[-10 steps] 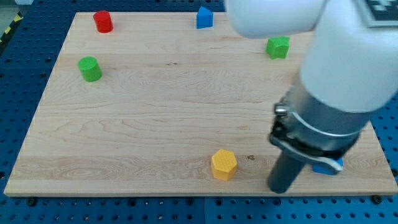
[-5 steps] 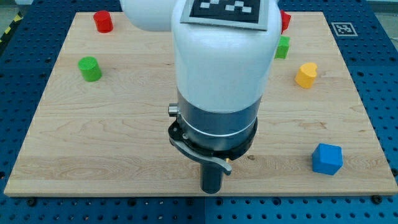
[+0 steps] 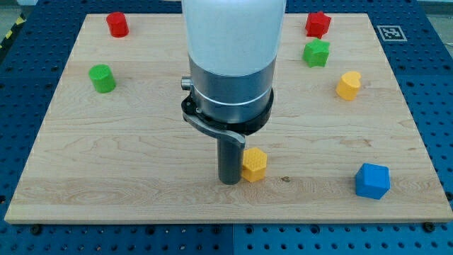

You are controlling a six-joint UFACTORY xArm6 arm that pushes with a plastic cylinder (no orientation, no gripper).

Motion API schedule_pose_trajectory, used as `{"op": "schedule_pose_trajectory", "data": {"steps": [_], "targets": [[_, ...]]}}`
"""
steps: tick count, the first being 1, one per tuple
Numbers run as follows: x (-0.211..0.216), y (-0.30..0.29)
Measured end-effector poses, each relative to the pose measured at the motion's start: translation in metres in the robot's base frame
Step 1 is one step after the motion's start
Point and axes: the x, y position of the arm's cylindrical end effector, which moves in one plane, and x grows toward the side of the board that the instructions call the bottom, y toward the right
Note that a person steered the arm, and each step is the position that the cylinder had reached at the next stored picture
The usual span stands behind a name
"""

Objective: Move the yellow hexagon closer to blue cube

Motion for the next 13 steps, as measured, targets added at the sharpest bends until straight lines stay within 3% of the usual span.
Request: {"op": "schedule_pose_trajectory", "data": {"steps": [2,4,6,8,11,13], "targets": [[-0.001,0.008],[-0.031,0.042],[-0.032,0.077],[-0.02,0.068],[-0.02,0.149],[-0.024,0.127]]}}
